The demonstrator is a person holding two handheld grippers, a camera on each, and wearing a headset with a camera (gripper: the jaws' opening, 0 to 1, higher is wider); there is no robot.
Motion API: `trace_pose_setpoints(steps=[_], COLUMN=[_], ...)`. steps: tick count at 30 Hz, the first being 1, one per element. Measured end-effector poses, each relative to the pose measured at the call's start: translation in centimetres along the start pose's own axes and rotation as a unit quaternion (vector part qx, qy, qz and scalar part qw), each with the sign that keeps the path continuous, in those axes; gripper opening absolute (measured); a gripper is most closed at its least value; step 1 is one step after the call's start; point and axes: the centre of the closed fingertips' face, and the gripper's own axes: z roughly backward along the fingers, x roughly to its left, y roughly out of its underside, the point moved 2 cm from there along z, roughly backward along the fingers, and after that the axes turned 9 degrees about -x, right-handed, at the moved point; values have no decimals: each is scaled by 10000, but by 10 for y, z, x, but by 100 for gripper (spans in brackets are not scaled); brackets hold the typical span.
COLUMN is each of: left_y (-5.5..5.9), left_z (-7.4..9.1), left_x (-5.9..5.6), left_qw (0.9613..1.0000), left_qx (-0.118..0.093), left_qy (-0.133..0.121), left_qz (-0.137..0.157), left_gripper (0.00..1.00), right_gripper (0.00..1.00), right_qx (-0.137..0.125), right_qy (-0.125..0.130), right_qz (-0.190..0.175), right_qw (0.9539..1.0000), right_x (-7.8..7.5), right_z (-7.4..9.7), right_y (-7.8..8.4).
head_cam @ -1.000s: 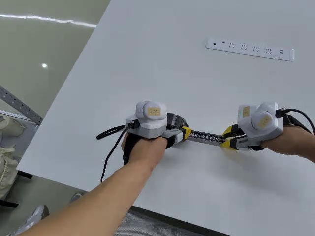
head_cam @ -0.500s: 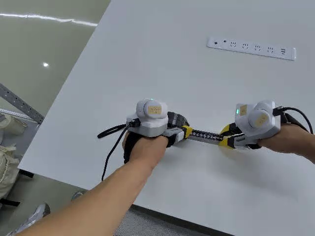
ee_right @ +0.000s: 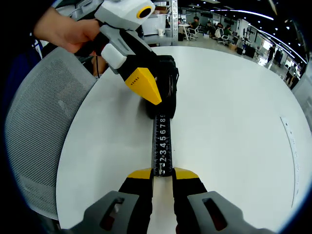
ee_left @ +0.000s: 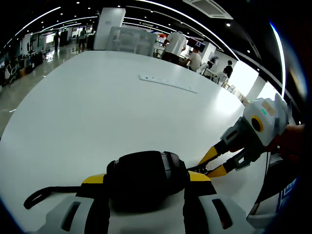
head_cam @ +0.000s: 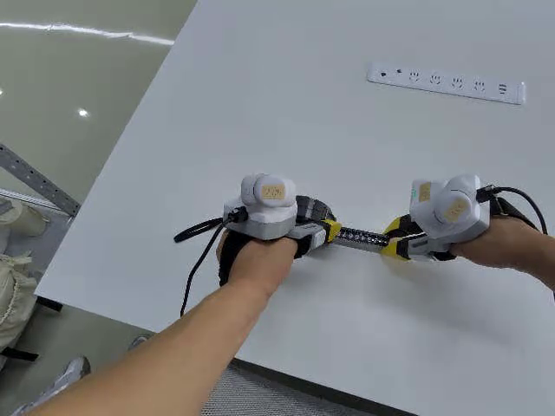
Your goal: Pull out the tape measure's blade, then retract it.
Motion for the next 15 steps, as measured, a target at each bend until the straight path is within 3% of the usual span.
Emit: trace_pose_setpoints(steps=[15], left_y=[0], left_z=[0], left_x=[0], left_qw=[10000], left_qx=[15], left_qy=[26], left_qz=[11], left_gripper=[57], right_gripper=[11], right_qx=[-42], right_qy=[-25], right_qz=[21], right_qw=[10000], right_x=[-2], right_z=[-5], right_y=[-4])
